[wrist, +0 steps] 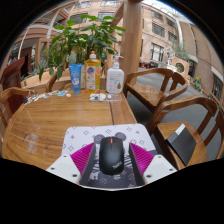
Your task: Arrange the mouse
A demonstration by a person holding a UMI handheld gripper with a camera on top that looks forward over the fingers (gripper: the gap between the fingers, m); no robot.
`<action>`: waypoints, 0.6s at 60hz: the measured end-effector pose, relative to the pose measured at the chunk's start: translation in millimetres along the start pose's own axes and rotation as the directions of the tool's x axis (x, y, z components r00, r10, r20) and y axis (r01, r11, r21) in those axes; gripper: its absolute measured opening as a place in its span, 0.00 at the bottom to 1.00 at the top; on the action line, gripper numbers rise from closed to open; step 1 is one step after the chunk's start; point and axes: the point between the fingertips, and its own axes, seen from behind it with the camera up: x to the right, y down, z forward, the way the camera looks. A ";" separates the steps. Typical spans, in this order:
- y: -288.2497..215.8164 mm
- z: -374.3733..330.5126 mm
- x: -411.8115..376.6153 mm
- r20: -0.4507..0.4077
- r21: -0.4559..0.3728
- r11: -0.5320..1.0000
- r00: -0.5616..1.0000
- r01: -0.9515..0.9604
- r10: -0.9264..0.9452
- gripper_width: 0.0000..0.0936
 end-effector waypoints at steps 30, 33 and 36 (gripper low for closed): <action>-36.0 -196.9 -6.5 -0.045 0.117 0.993 0.999 -0.009 0.014 0.91; -32.4 -212.0 -5.4 -0.053 0.118 0.993 0.999 -0.005 0.011 0.91; -29.7 -224.3 -6.0 -0.054 0.119 0.993 0.999 -0.003 0.009 0.91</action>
